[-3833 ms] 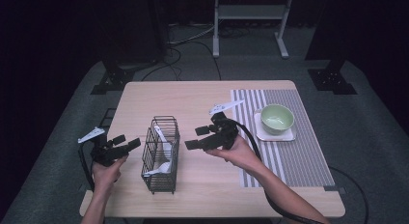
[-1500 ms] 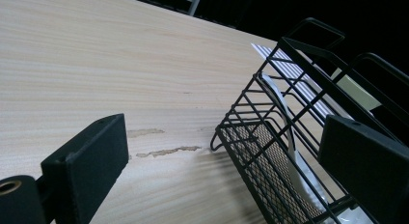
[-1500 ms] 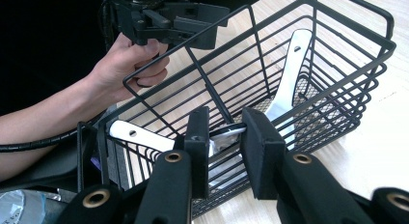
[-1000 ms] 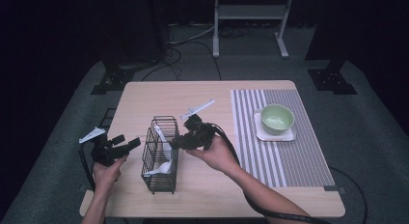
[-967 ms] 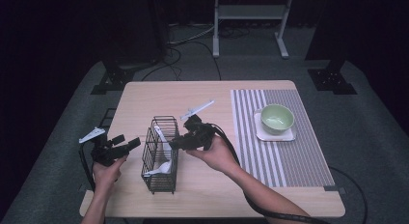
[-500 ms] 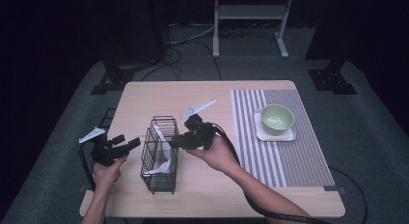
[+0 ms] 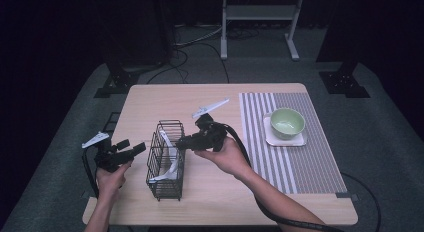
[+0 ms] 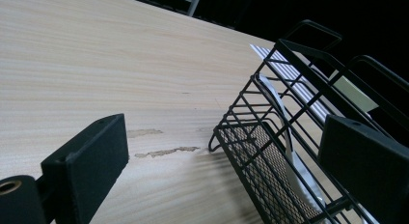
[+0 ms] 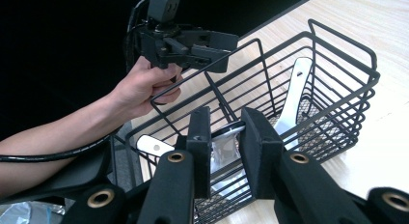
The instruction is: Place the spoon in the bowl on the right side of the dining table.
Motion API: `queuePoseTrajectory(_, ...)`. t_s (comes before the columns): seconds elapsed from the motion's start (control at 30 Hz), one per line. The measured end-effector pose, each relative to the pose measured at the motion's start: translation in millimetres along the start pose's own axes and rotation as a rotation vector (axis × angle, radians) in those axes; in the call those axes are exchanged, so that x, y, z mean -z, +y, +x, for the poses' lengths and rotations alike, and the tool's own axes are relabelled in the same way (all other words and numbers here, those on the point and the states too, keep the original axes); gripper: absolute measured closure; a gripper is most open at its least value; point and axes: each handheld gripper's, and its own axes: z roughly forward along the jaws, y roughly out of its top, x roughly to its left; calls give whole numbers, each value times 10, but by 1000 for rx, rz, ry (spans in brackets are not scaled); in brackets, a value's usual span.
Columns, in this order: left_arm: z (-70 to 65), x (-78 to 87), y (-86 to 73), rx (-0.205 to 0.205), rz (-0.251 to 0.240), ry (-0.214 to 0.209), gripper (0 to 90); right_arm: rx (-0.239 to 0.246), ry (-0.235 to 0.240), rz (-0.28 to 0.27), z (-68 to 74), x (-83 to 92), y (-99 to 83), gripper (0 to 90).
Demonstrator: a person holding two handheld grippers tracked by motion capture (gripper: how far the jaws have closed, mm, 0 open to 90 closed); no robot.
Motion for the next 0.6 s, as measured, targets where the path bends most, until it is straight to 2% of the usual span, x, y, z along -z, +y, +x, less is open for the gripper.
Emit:
queuePoseTrajectory(0.27, 1, -3, -1, -1, 0, -2, 28, -35, 41, -31, -17, 82, 24, 747)
queuePoseTrajectory(0.6, 9, 0, -1, 3, 0, -2, 28, -52, 87, -88, -6, 258, 78, 752)
